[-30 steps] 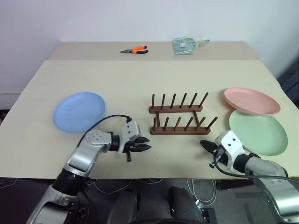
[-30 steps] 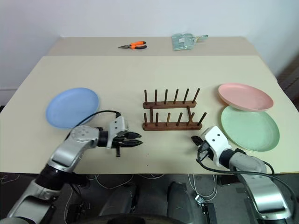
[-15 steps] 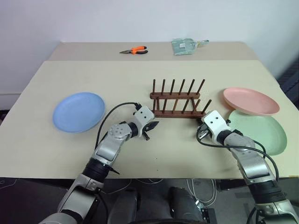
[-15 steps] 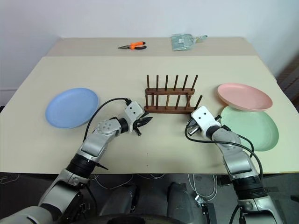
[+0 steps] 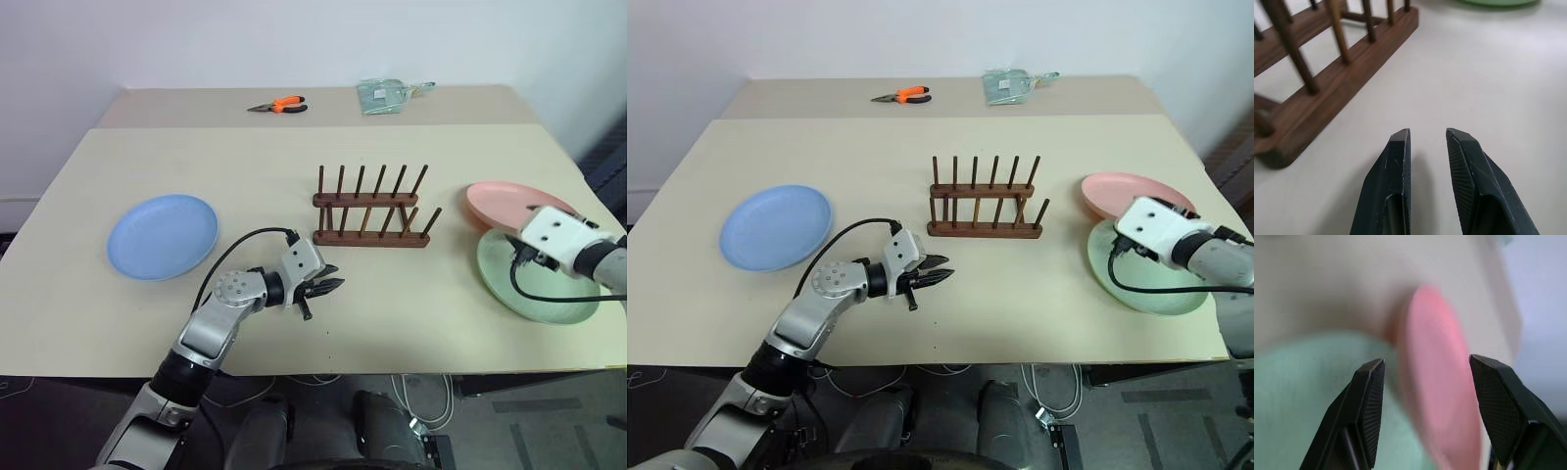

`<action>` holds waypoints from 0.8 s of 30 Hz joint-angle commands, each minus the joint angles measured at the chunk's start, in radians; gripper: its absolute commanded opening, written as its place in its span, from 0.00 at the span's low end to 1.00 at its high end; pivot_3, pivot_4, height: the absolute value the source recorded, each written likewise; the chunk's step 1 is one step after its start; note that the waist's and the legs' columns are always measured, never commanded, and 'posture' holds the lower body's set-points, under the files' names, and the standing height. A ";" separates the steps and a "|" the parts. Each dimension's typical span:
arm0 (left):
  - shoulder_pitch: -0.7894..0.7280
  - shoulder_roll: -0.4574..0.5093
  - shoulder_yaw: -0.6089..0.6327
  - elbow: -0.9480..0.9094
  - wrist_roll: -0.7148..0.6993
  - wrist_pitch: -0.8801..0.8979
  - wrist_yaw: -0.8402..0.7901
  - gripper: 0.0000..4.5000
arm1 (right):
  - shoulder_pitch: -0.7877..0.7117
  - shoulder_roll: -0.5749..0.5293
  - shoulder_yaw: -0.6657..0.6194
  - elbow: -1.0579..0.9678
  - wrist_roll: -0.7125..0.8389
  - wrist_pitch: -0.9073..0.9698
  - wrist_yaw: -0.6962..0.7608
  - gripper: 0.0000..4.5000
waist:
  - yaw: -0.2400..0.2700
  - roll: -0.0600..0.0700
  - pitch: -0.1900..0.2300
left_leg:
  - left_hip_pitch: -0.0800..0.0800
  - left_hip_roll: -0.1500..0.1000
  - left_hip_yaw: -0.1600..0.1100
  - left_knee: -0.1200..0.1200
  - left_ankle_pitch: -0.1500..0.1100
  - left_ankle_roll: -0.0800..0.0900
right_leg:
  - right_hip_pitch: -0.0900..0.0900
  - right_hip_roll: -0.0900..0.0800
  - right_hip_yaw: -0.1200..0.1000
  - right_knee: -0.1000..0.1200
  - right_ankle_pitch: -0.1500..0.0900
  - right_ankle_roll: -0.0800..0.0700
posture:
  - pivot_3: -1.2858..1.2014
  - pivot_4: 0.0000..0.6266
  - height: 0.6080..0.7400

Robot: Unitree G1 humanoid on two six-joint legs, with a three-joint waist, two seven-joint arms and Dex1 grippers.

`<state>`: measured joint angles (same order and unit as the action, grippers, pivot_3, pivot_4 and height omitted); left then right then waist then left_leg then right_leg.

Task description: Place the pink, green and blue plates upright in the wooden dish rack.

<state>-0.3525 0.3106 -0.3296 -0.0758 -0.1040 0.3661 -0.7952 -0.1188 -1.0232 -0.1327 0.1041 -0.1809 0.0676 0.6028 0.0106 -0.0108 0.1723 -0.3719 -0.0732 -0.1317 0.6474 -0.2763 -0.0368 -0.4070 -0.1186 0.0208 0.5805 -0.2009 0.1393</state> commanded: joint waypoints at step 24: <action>-0.012 0.019 0.050 -0.063 -0.052 -0.001 0.010 0.25 | -0.358 0.357 -0.383 -0.471 1.380 0.749 -0.254 0.01 | 0.006 0.001 0.001 | -0.001 0.001 -0.006 -0.001 0.000 0.001 | 0.000 0.001 -0.002 -0.001 0.004 -0.001 | 0.52 0.24 1.00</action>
<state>-0.3639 0.3323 -0.2960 -0.0946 -0.1326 0.3739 -0.7774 -0.4720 -0.6733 -0.4886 -0.3379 1.0983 0.7663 0.4093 0.0171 -0.0095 0.1733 -0.3737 -0.0725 -0.1374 0.6465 -0.2767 -0.0361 -0.4068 -0.1181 0.0185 0.5792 -0.1986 0.1356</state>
